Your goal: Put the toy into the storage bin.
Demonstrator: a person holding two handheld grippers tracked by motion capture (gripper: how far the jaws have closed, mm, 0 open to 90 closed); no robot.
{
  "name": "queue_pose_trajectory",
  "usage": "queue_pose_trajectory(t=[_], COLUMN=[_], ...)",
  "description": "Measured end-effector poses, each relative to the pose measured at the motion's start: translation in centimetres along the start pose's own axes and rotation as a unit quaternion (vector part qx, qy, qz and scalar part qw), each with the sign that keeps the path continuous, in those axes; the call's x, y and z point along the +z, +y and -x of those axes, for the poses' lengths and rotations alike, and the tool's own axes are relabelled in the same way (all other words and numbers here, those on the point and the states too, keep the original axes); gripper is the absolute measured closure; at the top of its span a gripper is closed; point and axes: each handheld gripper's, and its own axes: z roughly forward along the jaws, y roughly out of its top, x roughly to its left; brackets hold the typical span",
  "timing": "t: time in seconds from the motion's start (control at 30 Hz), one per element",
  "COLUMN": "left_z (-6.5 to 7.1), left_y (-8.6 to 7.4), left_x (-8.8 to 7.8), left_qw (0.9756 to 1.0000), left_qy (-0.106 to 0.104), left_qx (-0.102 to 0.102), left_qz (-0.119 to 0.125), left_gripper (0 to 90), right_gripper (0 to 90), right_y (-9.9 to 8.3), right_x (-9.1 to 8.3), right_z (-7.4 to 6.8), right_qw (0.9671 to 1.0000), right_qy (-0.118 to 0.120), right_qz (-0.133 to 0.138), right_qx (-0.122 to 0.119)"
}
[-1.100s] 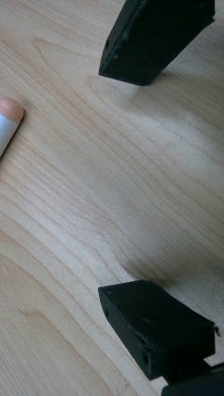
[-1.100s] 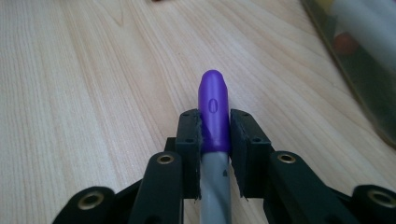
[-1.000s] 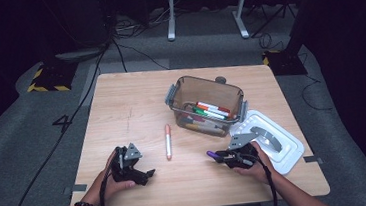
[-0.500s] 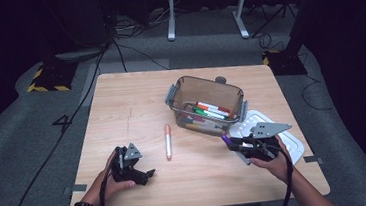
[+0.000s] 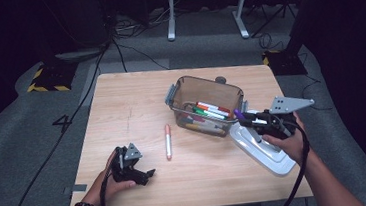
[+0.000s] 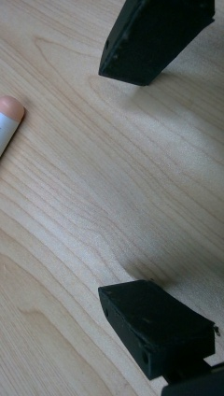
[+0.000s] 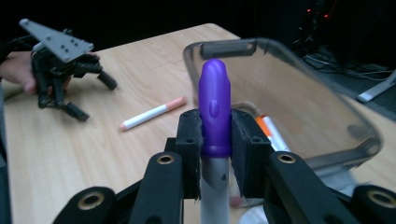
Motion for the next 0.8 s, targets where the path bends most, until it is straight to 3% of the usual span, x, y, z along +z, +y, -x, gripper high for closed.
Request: queue_pose_trajectory(t=[0.37,0.8], left_z=[0.0,0.0], left_y=[0.0,0.0], left_x=[0.0,0.0], left_qw=[1.0,1.0], left_qy=[-0.001,-0.001], left_qx=[0.0,0.001], left_qz=[0.001,0.001], left_gripper=[0.5,0.4], right_gripper=[74.6,74.7], right_y=[4.1,7.4], right_x=[1.3,5.8], right_z=[2.4,4.6], right_qw=[0.9998,0.9995], right_qy=[-0.012,-0.007], right_qz=[-0.005,-0.023], right_qx=[-0.016,-0.022])
